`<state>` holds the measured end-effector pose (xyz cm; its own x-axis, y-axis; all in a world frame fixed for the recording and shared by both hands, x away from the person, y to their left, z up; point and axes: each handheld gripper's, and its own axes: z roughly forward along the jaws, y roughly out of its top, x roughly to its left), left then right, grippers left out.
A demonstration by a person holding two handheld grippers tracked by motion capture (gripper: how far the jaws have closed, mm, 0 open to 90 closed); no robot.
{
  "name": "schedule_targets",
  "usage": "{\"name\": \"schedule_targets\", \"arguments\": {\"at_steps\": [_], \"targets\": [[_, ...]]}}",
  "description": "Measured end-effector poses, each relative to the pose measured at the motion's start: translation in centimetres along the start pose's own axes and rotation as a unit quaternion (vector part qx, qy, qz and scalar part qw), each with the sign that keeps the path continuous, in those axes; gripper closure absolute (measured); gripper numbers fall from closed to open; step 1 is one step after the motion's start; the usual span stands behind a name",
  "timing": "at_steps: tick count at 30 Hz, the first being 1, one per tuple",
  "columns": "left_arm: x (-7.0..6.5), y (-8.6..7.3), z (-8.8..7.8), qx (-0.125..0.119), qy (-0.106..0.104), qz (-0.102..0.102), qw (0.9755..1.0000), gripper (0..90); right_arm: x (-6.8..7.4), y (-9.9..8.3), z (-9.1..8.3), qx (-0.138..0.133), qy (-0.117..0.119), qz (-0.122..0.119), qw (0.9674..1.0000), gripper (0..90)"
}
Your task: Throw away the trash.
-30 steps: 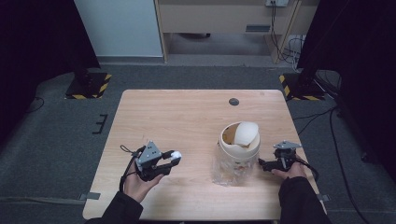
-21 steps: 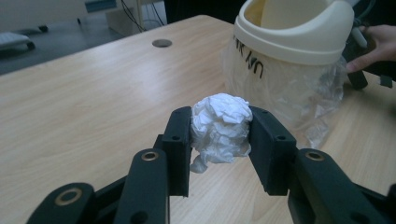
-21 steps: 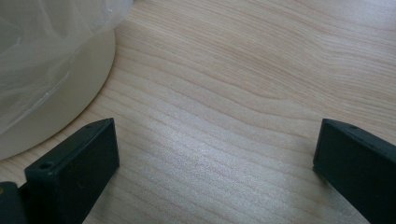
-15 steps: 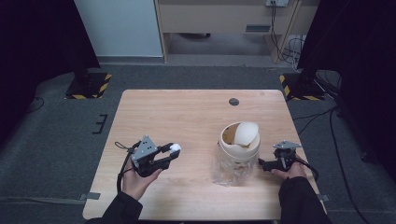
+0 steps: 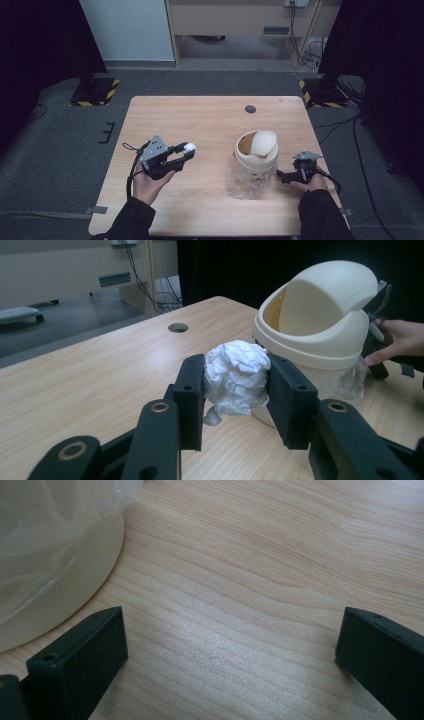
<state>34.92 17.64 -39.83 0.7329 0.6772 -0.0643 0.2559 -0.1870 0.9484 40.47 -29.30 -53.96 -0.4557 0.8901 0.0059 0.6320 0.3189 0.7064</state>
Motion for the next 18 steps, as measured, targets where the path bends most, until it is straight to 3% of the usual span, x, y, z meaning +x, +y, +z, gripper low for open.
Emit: {"name": "schedule_targets", "arguments": {"at_steps": [18], "targets": [[-0.6,2.4,3.9,-0.014,-0.02,0.01,0.9996,60.5,0.0,0.0,0.0,0.0,0.0,0.0,1.0,0.5]]}}
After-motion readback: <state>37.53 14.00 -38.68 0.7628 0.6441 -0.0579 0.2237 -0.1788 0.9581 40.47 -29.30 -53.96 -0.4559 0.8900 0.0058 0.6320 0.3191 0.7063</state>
